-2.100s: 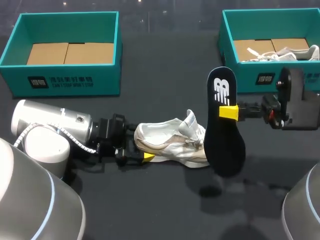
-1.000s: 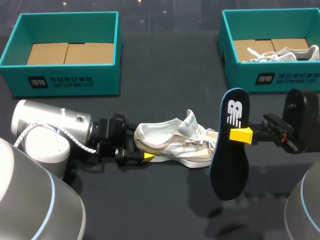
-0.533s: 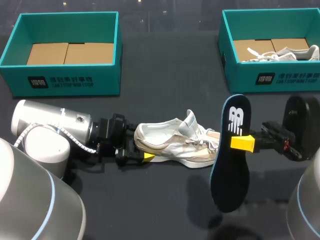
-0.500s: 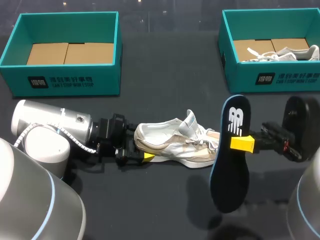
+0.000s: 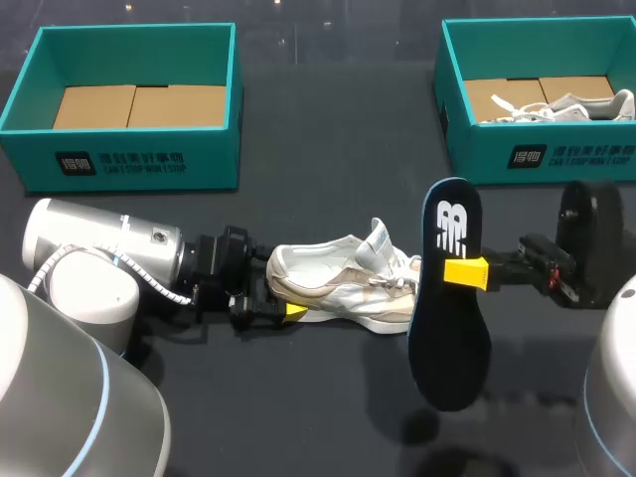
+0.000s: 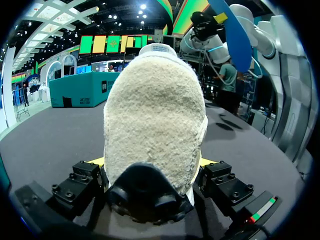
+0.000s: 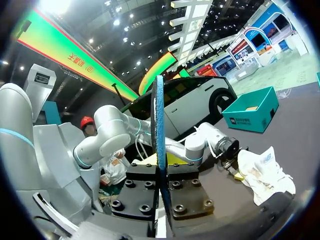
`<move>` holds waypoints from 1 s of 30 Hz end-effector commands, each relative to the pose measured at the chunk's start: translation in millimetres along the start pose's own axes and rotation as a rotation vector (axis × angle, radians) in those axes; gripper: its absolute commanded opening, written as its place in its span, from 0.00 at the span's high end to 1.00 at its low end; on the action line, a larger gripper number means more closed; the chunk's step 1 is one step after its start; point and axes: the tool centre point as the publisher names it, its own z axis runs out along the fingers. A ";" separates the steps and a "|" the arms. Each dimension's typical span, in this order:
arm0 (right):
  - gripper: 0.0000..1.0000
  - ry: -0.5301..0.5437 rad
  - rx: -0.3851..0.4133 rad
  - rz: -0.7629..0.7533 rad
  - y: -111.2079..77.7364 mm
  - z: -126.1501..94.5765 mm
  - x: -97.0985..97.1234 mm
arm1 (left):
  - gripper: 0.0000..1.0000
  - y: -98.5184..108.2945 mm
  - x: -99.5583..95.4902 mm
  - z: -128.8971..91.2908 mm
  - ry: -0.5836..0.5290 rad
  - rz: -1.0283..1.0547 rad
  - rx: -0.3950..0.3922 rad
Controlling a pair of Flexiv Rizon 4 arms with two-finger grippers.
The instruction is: Take the shoe out of the shoebox, open the shoe tongue, remove and reinsert the insole, then place the shoe into the shoebox
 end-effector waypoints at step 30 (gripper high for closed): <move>1.00 -0.538 0.005 0.007 1.5 0.3 7.6 | 0.00 -2.2 5.2 -31.3 -0.008 0.025 -0.112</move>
